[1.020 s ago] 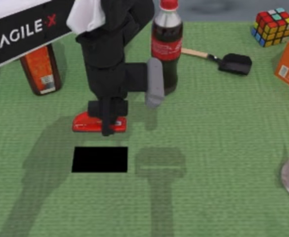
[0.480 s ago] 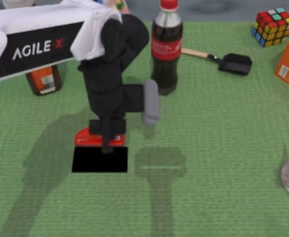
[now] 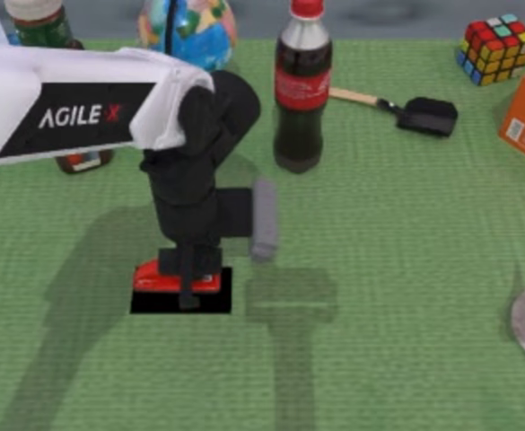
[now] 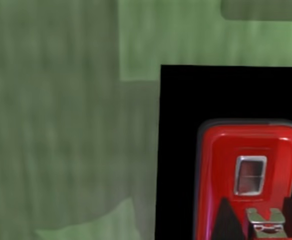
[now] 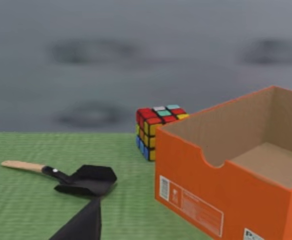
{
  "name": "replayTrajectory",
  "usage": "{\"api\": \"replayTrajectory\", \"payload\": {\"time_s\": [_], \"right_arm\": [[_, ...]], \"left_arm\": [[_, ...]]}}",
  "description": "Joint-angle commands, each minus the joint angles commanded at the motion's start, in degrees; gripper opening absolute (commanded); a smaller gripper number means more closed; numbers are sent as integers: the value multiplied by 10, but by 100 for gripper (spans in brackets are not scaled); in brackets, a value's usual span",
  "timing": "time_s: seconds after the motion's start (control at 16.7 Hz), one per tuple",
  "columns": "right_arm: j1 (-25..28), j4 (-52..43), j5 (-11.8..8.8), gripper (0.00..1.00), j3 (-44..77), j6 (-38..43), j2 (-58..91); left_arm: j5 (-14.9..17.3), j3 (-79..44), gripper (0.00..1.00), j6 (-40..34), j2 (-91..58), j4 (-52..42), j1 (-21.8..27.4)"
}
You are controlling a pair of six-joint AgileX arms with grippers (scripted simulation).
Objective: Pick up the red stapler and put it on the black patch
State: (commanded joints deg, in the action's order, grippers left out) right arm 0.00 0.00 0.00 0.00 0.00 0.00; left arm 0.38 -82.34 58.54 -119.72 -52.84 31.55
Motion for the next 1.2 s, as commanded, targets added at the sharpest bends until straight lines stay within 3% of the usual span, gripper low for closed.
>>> {"api": "replayTrajectory", "payload": {"time_s": [0.06,0.84,1.2], "right_arm": [[0,0,0,100,0,0,0],[0,0,0,100,0,0,0],[0,0,0,100,0,0,0]], "left_arm": [[0,0,0,0,0,0,0],[0,0,98,0,0,0,0],[0,0,100,0,0,0,0]]}}
